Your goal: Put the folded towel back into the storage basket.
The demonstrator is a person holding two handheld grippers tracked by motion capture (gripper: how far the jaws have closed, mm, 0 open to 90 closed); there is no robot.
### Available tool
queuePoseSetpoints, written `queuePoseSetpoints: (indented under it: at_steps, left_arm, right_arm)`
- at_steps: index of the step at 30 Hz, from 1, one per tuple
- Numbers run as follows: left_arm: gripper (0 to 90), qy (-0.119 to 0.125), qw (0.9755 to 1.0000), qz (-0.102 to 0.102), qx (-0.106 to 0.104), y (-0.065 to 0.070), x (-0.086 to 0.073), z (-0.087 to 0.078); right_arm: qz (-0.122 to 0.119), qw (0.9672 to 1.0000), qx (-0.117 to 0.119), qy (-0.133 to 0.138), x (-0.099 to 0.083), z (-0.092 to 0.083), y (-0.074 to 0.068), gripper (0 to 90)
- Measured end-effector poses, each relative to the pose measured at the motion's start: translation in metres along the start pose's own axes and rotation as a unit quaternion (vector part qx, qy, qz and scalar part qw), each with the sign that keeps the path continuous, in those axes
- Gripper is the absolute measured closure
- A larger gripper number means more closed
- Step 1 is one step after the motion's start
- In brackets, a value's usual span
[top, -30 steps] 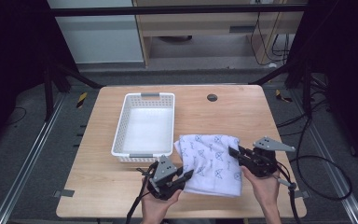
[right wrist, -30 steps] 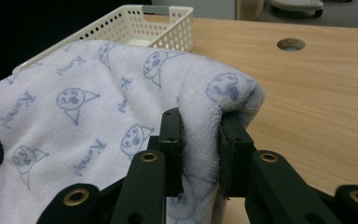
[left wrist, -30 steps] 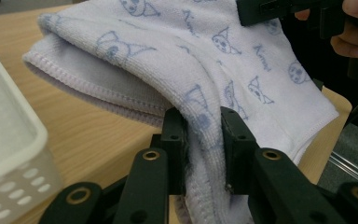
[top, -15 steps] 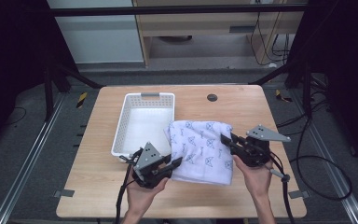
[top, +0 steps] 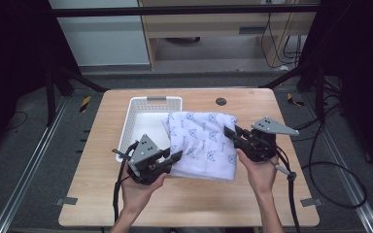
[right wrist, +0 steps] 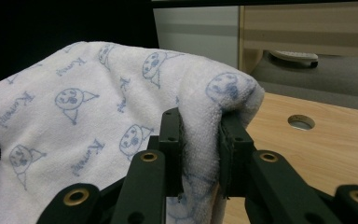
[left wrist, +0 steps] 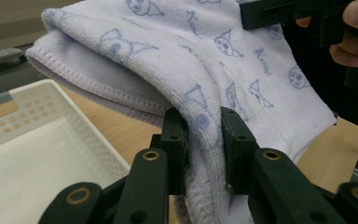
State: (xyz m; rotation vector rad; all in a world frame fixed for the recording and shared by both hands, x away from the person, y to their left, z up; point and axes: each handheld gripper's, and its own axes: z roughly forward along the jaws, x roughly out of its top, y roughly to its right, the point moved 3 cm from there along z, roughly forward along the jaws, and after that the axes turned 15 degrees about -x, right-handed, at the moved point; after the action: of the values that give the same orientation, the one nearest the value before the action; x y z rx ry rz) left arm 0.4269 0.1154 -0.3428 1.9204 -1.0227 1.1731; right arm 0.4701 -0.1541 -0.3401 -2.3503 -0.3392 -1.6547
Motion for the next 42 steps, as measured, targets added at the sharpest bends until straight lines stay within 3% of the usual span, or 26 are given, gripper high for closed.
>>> queuePoseSetpoints:
  at_steps: [7, 27, 42]
  left_arm:
    - [73.2, 0.009, 1.0000, -0.002, -0.001, -0.012, 0.000, -0.015]
    - [73.2, 0.036, 0.9981, -0.012, 0.050, -0.048, -0.014, -0.057]
    - [73.2, 0.030, 0.9958, -0.031, 0.080, -0.078, -0.024, -0.065]
  right_arm:
    - [-0.002, 0.9999, 0.008, 0.008, 0.009, 0.009, -0.012, 74.3]
    - [-0.023, 0.9992, 0.031, 0.013, 0.031, 0.052, -0.063, 74.4]
    - [-0.029, 0.9991, 0.031, -0.002, 0.036, 0.088, -0.086, 74.3]
